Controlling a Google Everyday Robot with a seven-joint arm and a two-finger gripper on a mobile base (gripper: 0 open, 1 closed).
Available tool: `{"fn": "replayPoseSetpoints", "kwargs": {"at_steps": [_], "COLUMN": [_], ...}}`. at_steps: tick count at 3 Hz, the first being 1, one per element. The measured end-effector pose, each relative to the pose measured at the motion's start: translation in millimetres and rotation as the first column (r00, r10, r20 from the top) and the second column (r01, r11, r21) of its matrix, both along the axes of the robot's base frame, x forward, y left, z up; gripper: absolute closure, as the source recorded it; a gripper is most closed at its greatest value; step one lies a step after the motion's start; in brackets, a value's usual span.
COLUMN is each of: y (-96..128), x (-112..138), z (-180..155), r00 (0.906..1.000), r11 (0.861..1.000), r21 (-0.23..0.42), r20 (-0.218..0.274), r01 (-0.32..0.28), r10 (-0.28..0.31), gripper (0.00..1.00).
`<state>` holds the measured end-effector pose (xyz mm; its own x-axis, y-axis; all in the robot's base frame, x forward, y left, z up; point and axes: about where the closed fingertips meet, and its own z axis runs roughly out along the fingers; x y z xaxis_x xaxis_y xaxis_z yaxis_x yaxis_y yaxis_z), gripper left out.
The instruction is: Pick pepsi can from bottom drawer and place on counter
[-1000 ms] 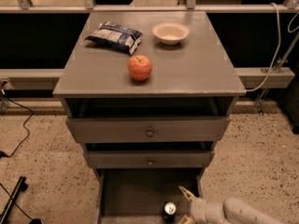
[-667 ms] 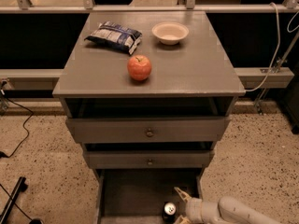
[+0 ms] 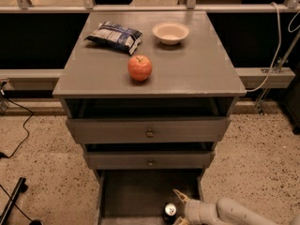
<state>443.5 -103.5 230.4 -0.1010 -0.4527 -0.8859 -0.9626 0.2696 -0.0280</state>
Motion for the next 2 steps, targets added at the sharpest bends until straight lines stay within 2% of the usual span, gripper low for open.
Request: {"fn": "replayPoseSetpoints", "kwargs": {"at_steps": [1,2], "y": [-12.5,-18.2], "x": [-1.0,0.6], "z": [-11.9,-21.0], "r00": [0.9994,0.9986], "r11": [0.999,0.998], "r21": [-0.023,-0.04], "r20": [-0.011,-0.017], "r01": [0.032,0.05], "r10": [-0.032,-0.051], "gripper": [0.0,0.06]}}
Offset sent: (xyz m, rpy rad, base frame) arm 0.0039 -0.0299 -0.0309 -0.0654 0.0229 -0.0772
